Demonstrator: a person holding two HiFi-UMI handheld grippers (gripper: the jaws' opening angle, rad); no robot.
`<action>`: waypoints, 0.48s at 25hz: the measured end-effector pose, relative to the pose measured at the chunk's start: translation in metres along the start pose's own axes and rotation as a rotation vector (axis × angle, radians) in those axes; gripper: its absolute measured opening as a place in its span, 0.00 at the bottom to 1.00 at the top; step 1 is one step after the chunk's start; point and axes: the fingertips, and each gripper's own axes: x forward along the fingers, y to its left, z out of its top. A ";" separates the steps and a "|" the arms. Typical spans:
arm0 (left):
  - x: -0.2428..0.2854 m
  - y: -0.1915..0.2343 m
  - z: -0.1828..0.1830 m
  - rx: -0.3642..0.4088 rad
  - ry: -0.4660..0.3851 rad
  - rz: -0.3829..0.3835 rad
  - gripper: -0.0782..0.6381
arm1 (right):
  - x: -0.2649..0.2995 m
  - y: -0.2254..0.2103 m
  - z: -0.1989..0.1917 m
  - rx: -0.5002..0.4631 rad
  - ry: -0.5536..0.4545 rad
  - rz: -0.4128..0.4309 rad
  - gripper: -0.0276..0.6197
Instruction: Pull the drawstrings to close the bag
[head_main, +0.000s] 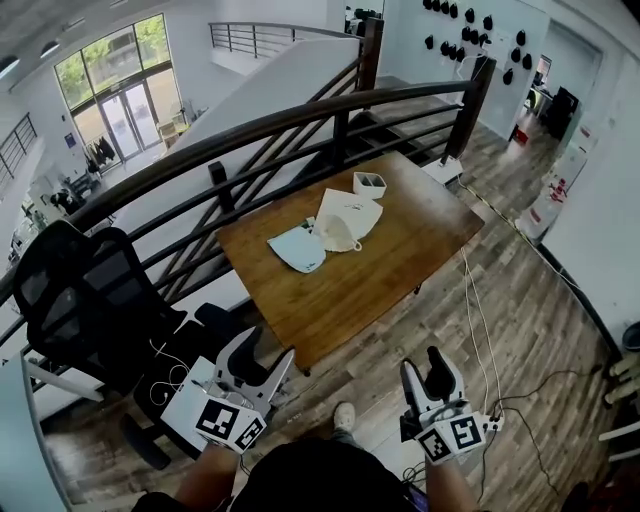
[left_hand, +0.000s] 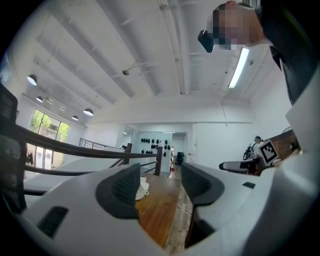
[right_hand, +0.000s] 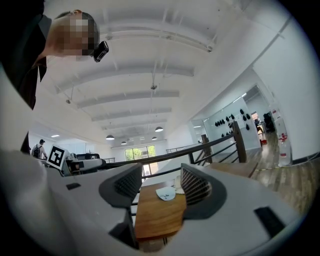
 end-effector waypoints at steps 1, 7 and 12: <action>0.009 0.000 0.001 -0.003 -0.002 0.004 0.48 | 0.007 -0.009 0.003 0.004 -0.005 0.006 0.39; 0.064 -0.004 -0.002 -0.006 0.004 0.019 0.51 | 0.040 -0.064 0.010 0.027 -0.019 0.026 0.39; 0.102 -0.005 -0.007 -0.006 0.002 0.048 0.52 | 0.058 -0.104 0.012 0.040 -0.018 0.038 0.38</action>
